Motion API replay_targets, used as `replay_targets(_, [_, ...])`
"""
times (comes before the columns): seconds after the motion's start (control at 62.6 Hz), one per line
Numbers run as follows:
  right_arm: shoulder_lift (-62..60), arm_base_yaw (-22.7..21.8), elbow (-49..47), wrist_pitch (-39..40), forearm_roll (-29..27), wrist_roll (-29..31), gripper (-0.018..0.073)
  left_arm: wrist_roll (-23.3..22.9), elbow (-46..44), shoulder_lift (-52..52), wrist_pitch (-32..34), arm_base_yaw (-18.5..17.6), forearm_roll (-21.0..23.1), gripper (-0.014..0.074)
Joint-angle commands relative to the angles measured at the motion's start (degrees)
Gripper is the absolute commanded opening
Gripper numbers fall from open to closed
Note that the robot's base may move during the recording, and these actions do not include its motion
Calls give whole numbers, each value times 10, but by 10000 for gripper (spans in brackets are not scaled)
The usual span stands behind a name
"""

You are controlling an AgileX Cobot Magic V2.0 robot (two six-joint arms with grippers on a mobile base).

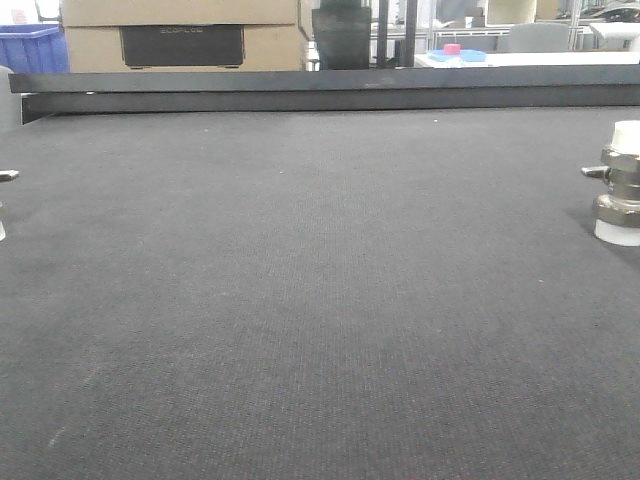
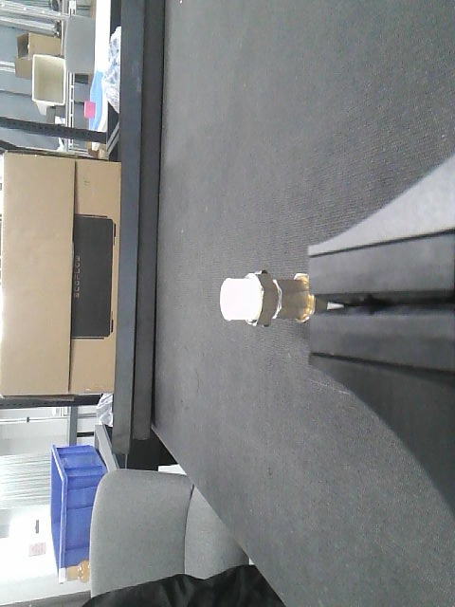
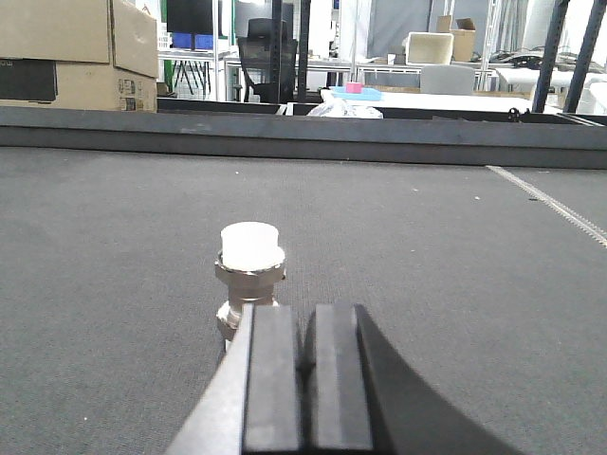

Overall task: Place valve from conveyor to right shelf box
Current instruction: 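Move both grippers above the two silver valves on the conveyor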

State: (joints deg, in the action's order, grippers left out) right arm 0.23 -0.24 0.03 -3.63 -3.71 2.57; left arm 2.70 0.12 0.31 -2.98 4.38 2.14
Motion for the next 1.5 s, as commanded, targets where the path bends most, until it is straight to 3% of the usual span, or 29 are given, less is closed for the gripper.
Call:
replay_targets(0.0, [-2, -1, 0, 11, -1, 0, -162, -4, -1, -3, 10, -1, -2, -111])
replay_targets(0.607, [-2, -1, 0, 31, -1, 0, -162, -4, -1, -3, 26, -1, -2, -111])
replay_targets(0.687, [-2, -1, 0, 47, -1, 0, -162, -4, -1, -3, 30, -1, 14, -111])
replay_targets(0.894, [-2, -1, 0, 121, -1, 0, -162, -4, -1, -3, 101, -1, 19, -111])
replay_targets(1.118, [-2, -1, -149, 2, -1, 0, -156, -4, -156, 36, -33, -1, -8, -108])
replay_targets(1.166, [5, -1, -182, -25, -1, 0, -112, -4, -197, 54, -68, -1, -21, -96])
replay_targets(1.262, [35, -1, -231, -55, -1, 0, 31, -4, -267, 104, -120, -1, -28, 13])
replay_targets(1.485, [121, -1, -274, -58, 4, 0, 561, -2, -377, 224, -189, -1, -29, 396])
